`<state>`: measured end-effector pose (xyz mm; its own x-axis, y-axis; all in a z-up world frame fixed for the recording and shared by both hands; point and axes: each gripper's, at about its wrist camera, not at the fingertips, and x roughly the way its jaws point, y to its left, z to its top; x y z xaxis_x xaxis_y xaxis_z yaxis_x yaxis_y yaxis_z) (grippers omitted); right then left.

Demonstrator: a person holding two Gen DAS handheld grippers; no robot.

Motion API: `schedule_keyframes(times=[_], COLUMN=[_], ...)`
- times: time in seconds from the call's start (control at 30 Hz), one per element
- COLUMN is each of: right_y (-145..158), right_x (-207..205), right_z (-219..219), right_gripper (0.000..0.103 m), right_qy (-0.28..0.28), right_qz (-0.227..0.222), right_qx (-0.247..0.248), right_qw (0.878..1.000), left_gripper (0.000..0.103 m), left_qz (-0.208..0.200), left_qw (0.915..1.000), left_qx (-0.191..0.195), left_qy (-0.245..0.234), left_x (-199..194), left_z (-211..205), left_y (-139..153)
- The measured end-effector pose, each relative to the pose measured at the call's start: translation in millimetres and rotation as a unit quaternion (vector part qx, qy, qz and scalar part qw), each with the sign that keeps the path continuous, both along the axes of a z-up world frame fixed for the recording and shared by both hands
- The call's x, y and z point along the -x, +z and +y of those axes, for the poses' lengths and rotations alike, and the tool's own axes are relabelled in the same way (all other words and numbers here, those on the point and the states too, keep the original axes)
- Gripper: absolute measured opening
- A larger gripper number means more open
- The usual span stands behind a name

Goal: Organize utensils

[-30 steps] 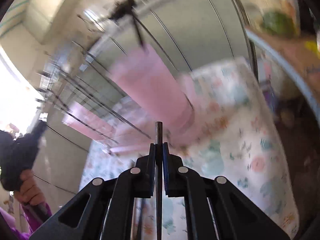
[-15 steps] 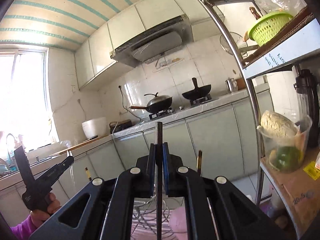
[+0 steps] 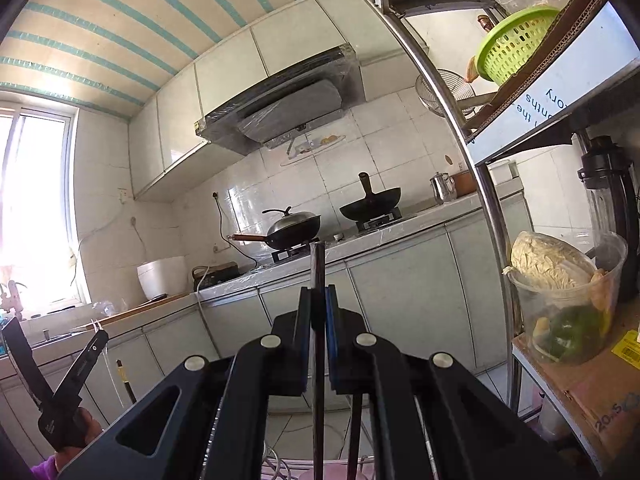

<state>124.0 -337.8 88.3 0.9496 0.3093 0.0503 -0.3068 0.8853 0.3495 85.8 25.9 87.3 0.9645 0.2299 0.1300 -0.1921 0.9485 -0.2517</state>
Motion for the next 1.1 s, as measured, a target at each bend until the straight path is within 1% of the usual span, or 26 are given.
schedule_keyframes(times=[0.13,0.3,0.47,0.67,0.8,0.87,1.0,1.1], right_y=[-8.3,-23.5,-34.8,-55.0,-65.5,-70.0,-74.4,-72.2], right_x=[-2.0,-2.2,5.1,13.9,12.0,9.9,6.8,5.9], right_z=[3.5,1.7,0.8,5.0,6.5,4.2,-1.0,1.0], right_gripper=[0.006,0.006,0.006,0.006,0.006,0.006,0.006,0.006], right_qy=[-0.009,-0.007,-0.001,0.015,0.023,0.027,0.033,0.036], right_qz=[0.0,0.025,0.053,0.108,0.143,0.16,0.18,0.191], right_qx=[0.007,0.007,0.016,0.029,0.033,0.026,0.011,0.019], right_qw=[1.0,1.0,0.998,0.994,0.989,0.986,0.983,0.981], left_gripper=[0.002,0.002,0.002,0.002,0.003,0.003,0.003,0.004], left_qz=[0.017,0.042,0.076,0.129,0.157,0.174,0.189,0.198], left_qw=[0.9998,0.999,0.9965,0.989,0.9845,0.9807,0.9769,0.9753], left_qx=[-0.004,-0.01,0.008,0.032,0.026,0.03,0.04,0.037], left_qy=[-0.003,-0.014,-0.034,-0.064,-0.073,-0.084,-0.091,-0.091], left_x=[1.1,7.9,12.0,14.9,14.9,13.5,13.8,14.7], left_z=[0.3,-1.6,2.1,7.9,6.9,7.4,9.4,8.8], left_y=[-11.7,-23.5,-33.6,-43.3,-50.4,-53.4,-58.0,-57.3])
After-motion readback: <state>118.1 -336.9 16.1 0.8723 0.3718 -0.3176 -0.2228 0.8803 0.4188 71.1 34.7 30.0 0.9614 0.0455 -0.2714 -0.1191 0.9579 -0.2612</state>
